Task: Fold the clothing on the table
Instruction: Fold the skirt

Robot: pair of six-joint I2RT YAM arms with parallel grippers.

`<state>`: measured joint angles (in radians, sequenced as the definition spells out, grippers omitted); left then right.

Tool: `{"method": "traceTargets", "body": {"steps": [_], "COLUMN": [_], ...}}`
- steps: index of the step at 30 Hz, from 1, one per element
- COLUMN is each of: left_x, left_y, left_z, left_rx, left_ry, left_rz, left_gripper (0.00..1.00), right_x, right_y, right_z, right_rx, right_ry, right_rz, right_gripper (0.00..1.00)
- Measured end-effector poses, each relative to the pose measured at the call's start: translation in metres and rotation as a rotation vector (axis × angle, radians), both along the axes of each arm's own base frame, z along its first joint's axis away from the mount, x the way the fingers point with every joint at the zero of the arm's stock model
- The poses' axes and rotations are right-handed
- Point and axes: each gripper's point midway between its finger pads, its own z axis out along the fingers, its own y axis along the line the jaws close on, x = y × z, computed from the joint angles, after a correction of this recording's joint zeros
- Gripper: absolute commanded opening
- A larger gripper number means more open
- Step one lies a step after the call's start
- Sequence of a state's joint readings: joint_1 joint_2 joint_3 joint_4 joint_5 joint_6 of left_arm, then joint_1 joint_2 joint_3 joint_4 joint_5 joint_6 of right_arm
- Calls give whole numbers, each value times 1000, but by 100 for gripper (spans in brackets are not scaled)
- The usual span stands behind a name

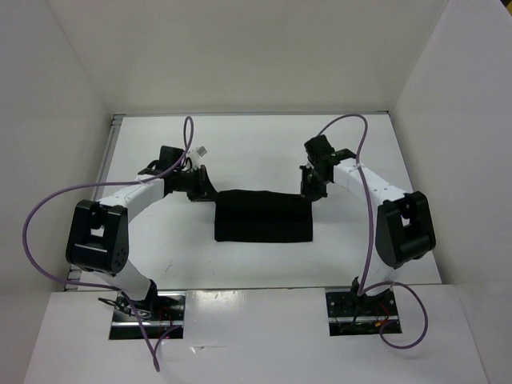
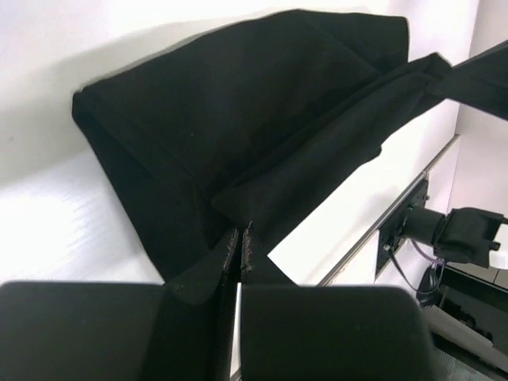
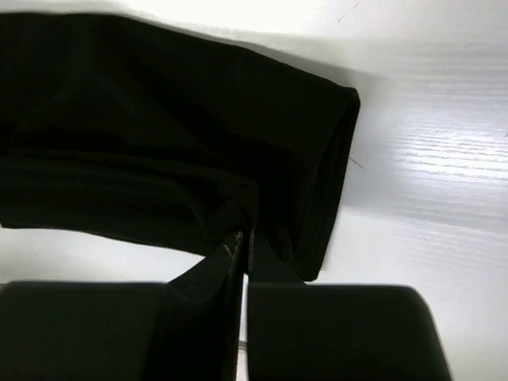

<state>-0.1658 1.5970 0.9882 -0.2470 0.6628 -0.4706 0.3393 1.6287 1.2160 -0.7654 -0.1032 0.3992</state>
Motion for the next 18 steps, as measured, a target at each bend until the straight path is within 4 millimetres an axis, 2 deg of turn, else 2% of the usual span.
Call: {"method": "traceTargets", "body": {"steps": [5,8,12,15,16,17,18], "left_x": [-9,-21,-48,-75,-84,-93,-100], "left_y": [-1,-6,-13,-16,-17,-18,-18], "left_z": [-7,-15,-31,-38,-40,-41,-42], "left_rx": [11,26,49,60,61,66,70], "left_ry": [29,58,130,195,224,246,270], "left_rz": [-12,-47,-124,-195,-217,-242,-258], "left_gripper": [0,2,11,21,23,25,29], "right_x": [-18,-30,-41,-47,-50,-53,-56], "right_y": [4,1,-4,-8,-10,-13,-14], "right_z": [-25,-38,-41,-42,-42,-42,-41], "right_rx": [-41,-70,-105,-125,-136,-148,-155], "right_ry": [87,142,186,210,222,233,244], "right_rz": [23,27,24,17,14,11,7], "right_gripper": [2,5,8,12,14,22,25]}}
